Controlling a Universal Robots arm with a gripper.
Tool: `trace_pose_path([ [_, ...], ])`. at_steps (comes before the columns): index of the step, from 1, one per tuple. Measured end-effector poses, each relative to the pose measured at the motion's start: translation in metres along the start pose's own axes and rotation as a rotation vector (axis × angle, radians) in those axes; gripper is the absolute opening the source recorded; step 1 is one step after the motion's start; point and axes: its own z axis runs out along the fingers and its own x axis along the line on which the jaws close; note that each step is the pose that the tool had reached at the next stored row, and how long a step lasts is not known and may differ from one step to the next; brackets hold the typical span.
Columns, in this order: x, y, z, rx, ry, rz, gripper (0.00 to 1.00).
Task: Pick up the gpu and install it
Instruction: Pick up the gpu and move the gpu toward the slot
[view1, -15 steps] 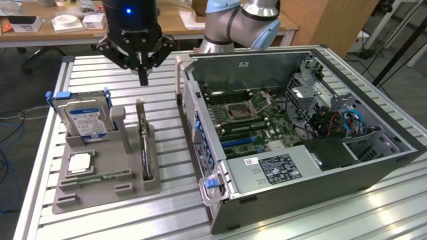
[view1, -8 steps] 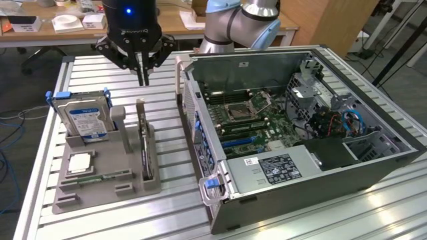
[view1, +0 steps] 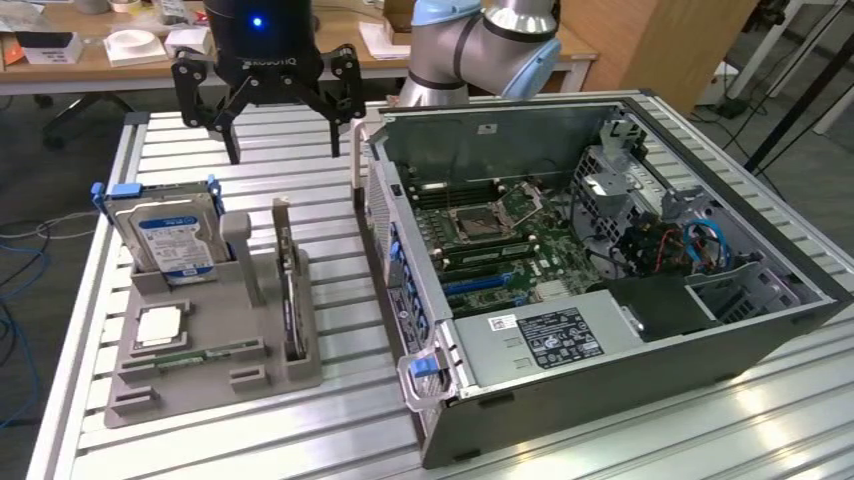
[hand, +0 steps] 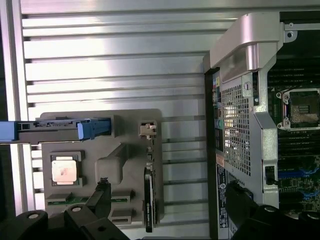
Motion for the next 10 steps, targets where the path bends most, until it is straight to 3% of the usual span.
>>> trace_pose_path([
  [10, 0.0000, 0.0000, 0.0000, 0.0000, -0.0001, 0.000, 0.99],
])
